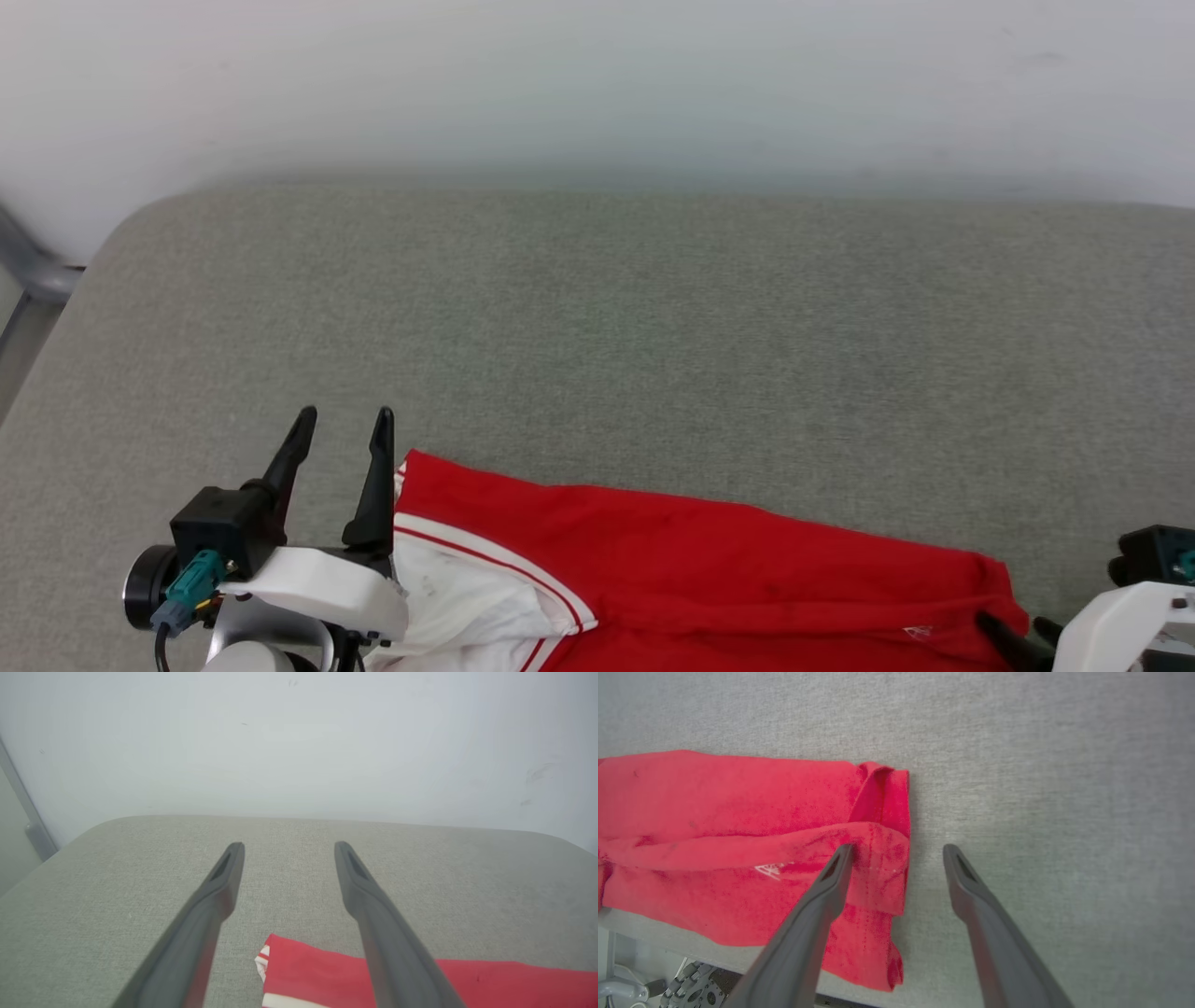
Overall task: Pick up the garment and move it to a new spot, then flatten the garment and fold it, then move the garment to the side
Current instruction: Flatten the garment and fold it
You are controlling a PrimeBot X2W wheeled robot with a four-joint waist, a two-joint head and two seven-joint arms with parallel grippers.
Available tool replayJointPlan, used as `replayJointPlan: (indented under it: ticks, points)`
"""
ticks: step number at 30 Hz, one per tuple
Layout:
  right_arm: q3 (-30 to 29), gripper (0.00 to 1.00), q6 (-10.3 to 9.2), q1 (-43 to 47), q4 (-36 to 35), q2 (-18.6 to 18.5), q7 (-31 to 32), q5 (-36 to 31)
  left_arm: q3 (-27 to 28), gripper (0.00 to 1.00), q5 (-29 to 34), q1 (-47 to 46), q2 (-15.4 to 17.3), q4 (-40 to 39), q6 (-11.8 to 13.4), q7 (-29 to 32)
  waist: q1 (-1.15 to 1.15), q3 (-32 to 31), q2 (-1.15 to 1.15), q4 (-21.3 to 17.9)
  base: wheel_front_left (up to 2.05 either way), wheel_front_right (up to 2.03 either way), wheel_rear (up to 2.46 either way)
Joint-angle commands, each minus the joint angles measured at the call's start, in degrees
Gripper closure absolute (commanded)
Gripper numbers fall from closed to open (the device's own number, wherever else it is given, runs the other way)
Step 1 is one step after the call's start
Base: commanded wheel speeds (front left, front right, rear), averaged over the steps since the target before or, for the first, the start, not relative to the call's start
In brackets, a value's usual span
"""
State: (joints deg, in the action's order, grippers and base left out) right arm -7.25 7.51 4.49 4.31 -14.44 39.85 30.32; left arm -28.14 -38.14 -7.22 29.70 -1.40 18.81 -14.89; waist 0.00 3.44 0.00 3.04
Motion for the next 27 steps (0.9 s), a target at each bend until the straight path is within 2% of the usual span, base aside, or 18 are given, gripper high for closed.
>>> replayJointPlan:
  ticks: [1, 6, 10, 11, 12, 13, 14, 16, 19, 27]
  points:
    - [0.5, 0.0, -0.06, -1.1, 0.3, 0.3, 0.3, 0.1, 0.5, 0.0, 0.9, 0.5, -0.5, -1.0, 0.6, -0.3, 0.0, 1.0, 0.0, 1.0, 0.0, 0.0, 0.0]
    - [2.0, 0.0, -0.06, -1.8, 3.0, 1.4, 0.9, 0.0, 3.1, 0.0, 4.9, 1.1, -2.5, -4.3, 1.5, -0.4, 0.0, 3.0, 0.0, 2.5, 0.0, 0.0, 0.0]
    - [3.7, 0.0, -0.05, -1.4, 6.2, 2.7, 2.9, 0.7, 4.9, 0.0, 7.0, 2.0, -3.9, -5.1, 1.0, -0.4, 0.0, 3.9, 0.0, 3.3, 0.0, 0.0, 0.0]
    - [4.0, 0.05, -0.04, -1.1, 7.0, 3.0, 3.2, 1.0, 5.2, 0.0, 7.5, 2.4, -4.1, -4.9, 0.9, -0.4, 0.0, 4.0, 0.0, 3.4, 0.0, 0.0, 0.0]
    - [4.1, 0.62, -0.04, -1.1, 7.7, 3.3, 3.5, 1.5, 5.6, 0.0, 7.8, 2.6, -4.5, -4.8, 0.6, -0.4, 0.0, 4.1, 0.0, 3.5, 0.0, 0.0, 0.0]
    - [4.5, 0.91, -0.03, -1.2, 8.3, 3.4, 4.0, 1.8, 6.0, 0.0, 8.3, 2.4, -4.8, -5.0, 0.4, -0.4, 0.0, 4.2, 0.0, 3.5, 0.0, 0.0, 0.0]
    - [4.7, 1.0, -0.03, -1.4, 8.7, 3.2, 4.0, 2.0, 6.1, 0.0, 8.6, 2.7, -4.9, -4.6, 0.1, -0.4, 0.0, 4.2, 0.0, 3.5, 0.0, 0.0, 0.0]
    - [4.6, 1.0, -0.05, -2.6, 8.3, 1.7, 3.0, 3.0, 7.1, 0.0, 9.5, 3.7, -5.9, -3.4, -0.7, -0.4, 0.0, 3.3, 0.0, 3.2, 0.0, 0.0, 0.0]
    - [4.4, 1.0, -0.05, -3.5, 6.9, 0.5, 2.3, 3.3, 7.4, 0.0, 9.9, 4.5, -5.7, -2.6, -1.2, -0.4, 0.0, 1.9, 0.0, 2.6, 0.0, 0.0, 0.0]
    - [1.2, 1.0, -0.06, -4.2, 4.0, -2.5, 1.9, 2.2, 7.6, 0.0, 10.6, 6.8, -5.1, -1.1, -0.6, -0.4, 0.0, -1.9, 0.0, 0.2, 0.0, 0.0, 0.0]
